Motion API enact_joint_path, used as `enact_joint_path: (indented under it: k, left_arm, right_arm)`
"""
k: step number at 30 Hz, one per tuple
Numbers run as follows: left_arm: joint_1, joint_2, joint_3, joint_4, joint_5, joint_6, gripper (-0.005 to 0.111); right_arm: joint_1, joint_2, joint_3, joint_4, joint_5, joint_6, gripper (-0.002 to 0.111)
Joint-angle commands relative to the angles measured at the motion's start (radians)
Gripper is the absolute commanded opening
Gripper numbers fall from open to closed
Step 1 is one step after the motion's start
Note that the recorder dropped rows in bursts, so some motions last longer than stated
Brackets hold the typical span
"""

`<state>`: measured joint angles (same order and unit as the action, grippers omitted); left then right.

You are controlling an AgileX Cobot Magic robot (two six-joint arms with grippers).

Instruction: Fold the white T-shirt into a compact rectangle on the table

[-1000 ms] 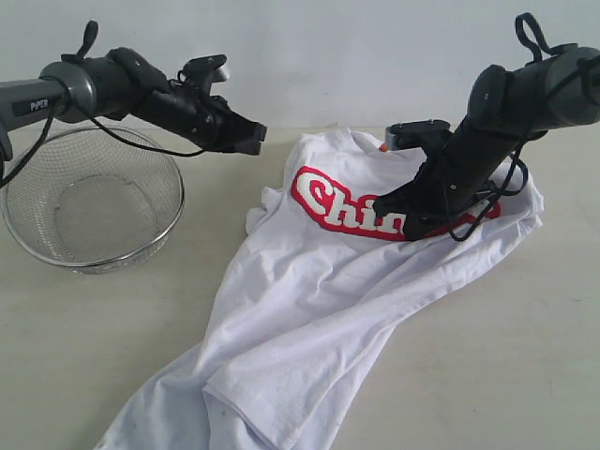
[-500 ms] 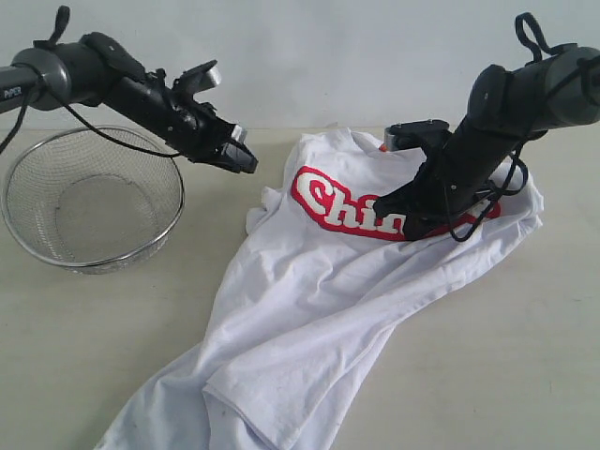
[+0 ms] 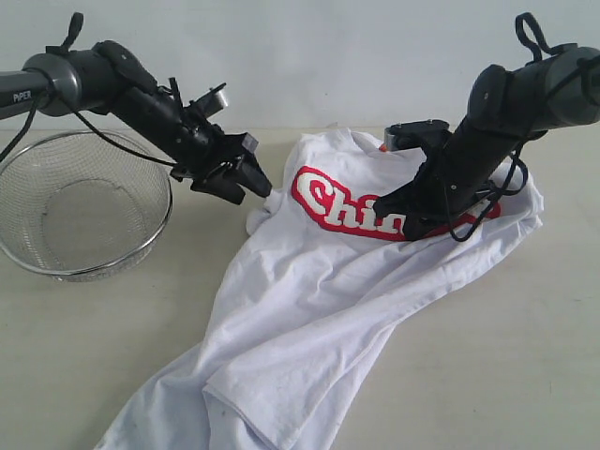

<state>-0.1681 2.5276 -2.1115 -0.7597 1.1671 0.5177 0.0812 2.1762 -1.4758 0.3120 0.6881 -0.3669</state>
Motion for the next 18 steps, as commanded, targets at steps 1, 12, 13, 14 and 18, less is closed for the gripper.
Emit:
enact_joint_path:
  k: [1, 12, 13, 14, 18]
  left_arm:
    - [-0.003, -0.009, 0.004, 0.043, 0.053, -0.052, 0.057]
    - [-0.058, 0.002, 0.015, 0.034, 0.054, -0.107, 0.057]
    - [-0.066, 0.003, 0.017, 0.036, 0.054, -0.107, 0.057]
    - [-0.075, 0.009, 0.020, 0.036, 0.054, -0.107, 0.057]
    - [-0.089, 0.032, 0.020, 0.040, 0.054, -0.107, 0.054]
  right_arm:
    - [-0.001, 0.020, 0.007, -0.006, 0.045, -0.017, 0.000]
    - [-0.001, 0.020, 0.007, -0.006, 0.037, -0.025, 0.000]
    - [-0.001, 0.020, 0.007, -0.006, 0.037, -0.025, 0.000]
    - [-0.001, 0.020, 0.007, -0.006, 0.037, -0.028, 0.000]
    - [-0.001, 0.020, 0.007, -0.006, 0.034, -0.027, 0.000]
